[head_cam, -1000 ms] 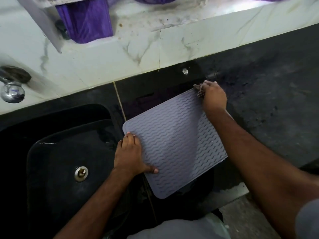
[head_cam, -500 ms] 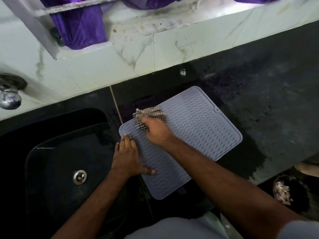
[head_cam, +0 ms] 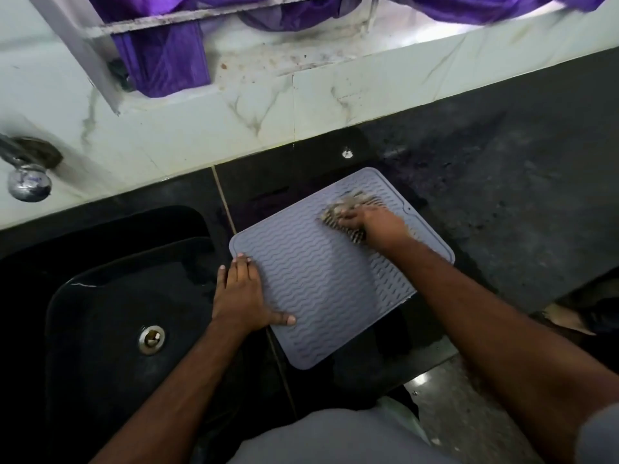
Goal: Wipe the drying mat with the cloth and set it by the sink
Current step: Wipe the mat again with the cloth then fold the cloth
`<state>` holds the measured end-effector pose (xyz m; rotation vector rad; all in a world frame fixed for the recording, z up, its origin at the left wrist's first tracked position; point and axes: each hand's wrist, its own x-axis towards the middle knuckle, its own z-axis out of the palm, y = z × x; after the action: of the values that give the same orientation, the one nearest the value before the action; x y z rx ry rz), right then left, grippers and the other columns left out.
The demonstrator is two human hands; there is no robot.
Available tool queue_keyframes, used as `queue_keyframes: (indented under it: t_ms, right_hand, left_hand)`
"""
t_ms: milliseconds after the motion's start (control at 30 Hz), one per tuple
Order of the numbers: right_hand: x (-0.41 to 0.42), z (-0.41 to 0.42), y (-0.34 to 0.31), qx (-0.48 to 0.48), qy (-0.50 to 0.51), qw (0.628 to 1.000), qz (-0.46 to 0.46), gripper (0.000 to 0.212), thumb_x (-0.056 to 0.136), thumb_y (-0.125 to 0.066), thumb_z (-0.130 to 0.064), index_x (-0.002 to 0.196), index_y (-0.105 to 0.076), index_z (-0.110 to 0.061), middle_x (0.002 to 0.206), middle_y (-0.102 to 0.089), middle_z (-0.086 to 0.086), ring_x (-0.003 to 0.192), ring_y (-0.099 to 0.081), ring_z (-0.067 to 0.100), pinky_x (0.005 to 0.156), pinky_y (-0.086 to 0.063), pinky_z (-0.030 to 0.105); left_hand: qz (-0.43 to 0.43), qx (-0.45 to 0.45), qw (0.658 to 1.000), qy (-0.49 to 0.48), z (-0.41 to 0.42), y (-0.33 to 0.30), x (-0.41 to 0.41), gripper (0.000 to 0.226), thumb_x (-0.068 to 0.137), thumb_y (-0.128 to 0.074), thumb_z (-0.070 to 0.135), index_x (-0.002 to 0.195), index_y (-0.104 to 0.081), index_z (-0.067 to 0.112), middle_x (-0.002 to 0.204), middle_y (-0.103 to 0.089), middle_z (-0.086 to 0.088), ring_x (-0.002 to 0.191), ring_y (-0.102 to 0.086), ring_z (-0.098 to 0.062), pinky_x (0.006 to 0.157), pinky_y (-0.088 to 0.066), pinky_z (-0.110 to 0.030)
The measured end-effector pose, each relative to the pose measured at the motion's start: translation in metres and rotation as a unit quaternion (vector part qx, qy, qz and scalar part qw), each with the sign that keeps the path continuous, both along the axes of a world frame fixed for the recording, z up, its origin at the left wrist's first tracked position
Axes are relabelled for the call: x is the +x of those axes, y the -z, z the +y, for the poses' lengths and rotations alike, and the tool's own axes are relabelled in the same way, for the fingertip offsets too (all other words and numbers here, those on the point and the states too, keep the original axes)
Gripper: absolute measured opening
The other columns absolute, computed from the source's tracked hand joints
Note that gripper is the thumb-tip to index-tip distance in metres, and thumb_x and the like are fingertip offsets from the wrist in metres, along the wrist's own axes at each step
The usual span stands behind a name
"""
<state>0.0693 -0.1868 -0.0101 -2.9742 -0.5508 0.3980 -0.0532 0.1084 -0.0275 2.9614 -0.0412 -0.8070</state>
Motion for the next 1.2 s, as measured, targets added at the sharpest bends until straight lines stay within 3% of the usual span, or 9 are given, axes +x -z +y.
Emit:
queue_keyframes:
  t_ms: [100, 200, 367, 567, 700, 833, 1000, 1133, 1200]
  right_hand:
    - [-0.018, 0.012, 0.017, -0.009, 0.198, 0.979, -0.038, 0.063, 0.1, -0.043, -0.001, 0.157, -0.029, -0.022, 0.165, -0.024, 0.005, 0.15, -0.027, 0.026, 0.122, -0.023, 0.039]
    - [-0.059, 0.061, 0.026, 0.04, 0.217, 0.974, -0.042, 0.066, 0.101, -0.037, -0.001, 0.16, -0.012, -0.014, 0.167, -0.013, 0.012, 0.153, -0.019, 0.03, 0.125, -0.018, 0.042]
    - [-0.129, 0.126, 0.036, 0.069, 0.004, 0.998, 0.012, 0.067, 0.099, -0.049, -0.019, 0.159, -0.02, -0.014, 0.167, -0.016, 0.01, 0.153, -0.015, 0.032, 0.124, -0.014, 0.04]
    - [-0.13, 0.049, 0.033, 0.073, -0.267, 0.959, -0.059, 0.045, 0.096, -0.042, -0.019, 0.134, -0.064, -0.029, 0.141, -0.06, -0.003, 0.132, -0.055, 0.024, 0.108, -0.039, 0.03]
    - [-0.091, -0.038, 0.018, 0.037, -0.119, 0.989, -0.077, 0.044, 0.098, -0.054, -0.01, 0.137, -0.061, -0.029, 0.148, -0.053, -0.003, 0.143, -0.041, 0.023, 0.117, -0.017, 0.028]
    - [-0.076, -0.071, 0.024, 0.034, 0.157, 0.986, -0.042, 0.061, 0.094, -0.049, 0.001, 0.145, -0.052, -0.032, 0.156, -0.044, -0.002, 0.147, -0.034, 0.026, 0.118, -0.025, 0.033]
    - [-0.125, 0.031, 0.028, 0.078, 0.286, 0.953, -0.058, 0.066, 0.094, -0.05, -0.005, 0.156, -0.031, -0.017, 0.161, -0.033, 0.009, 0.148, -0.03, 0.035, 0.117, -0.033, 0.045]
    - [-0.19, 0.113, 0.029, 0.093, 0.104, 0.99, 0.017, 0.077, 0.091, -0.061, -0.025, 0.158, -0.025, -0.013, 0.165, -0.024, 0.012, 0.152, -0.017, 0.037, 0.123, -0.019, 0.041]
    - [-0.21, 0.116, 0.038, 0.116, 0.013, 0.993, 0.027, 0.065, 0.088, -0.055, -0.027, 0.151, -0.042, -0.012, 0.158, -0.039, 0.013, 0.147, -0.032, 0.038, 0.118, -0.031, 0.044]
  left_hand:
    - [-0.012, -0.003, 1.0, -0.003, -0.002, -0.001, 0.0, 0.165, 0.045, -0.05, 0.105, 0.16, 0.006, 0.001, 0.169, 0.01, -0.019, 0.157, 0.009, -0.03, 0.126, 0.01, -0.049]
    - [-0.015, -0.006, 1.0, -0.004, -0.001, -0.002, 0.0, 0.17, 0.036, -0.039, 0.108, 0.16, 0.008, 0.001, 0.169, 0.011, -0.019, 0.157, 0.01, -0.03, 0.126, 0.01, -0.049]
    - [-0.053, -0.018, 0.998, -0.019, 0.003, 0.009, -0.008, 0.163, 0.042, -0.036, 0.108, 0.161, 0.004, 0.006, 0.17, 0.009, -0.012, 0.158, 0.007, -0.024, 0.125, 0.008, -0.05]
    - [-0.119, -0.049, 0.991, -0.021, 0.002, 0.013, -0.029, 0.14, 0.06, -0.04, 0.102, 0.163, 0.003, 0.018, 0.171, 0.005, -0.003, 0.158, 0.006, -0.021, 0.124, 0.009, -0.047]
    - [-0.163, -0.041, 0.985, 0.033, -0.021, 0.007, -0.051, 0.09, 0.09, -0.054, 0.069, 0.162, -0.021, 0.026, 0.169, -0.02, -0.005, 0.154, -0.022, -0.025, 0.124, -0.01, -0.052]
    - [-0.115, -0.06, 0.991, 0.031, -0.037, 0.009, -0.056, 0.072, 0.102, -0.051, 0.046, 0.161, -0.022, 0.017, 0.167, -0.016, -0.018, 0.152, -0.024, -0.035, 0.123, -0.025, -0.045]
    - [-0.137, -0.06, 0.988, 0.045, -0.031, 0.02, -0.063, 0.104, 0.083, -0.04, 0.082, 0.159, -0.03, 0.011, 0.164, -0.025, -0.024, 0.149, -0.03, -0.04, 0.12, -0.032, -0.052]
    - [-0.132, -0.058, 0.988, 0.06, -0.03, 0.023, -0.065, 0.115, 0.071, -0.035, 0.081, 0.159, -0.029, 0.008, 0.164, -0.021, -0.027, 0.15, -0.028, -0.043, 0.121, -0.028, -0.054]
    - [-0.109, -0.043, 0.99, 0.078, -0.029, 0.025, -0.064, 0.123, 0.061, -0.031, 0.079, 0.161, -0.022, 0.007, 0.166, -0.012, -0.026, 0.153, -0.02, -0.042, 0.125, -0.02, -0.052]
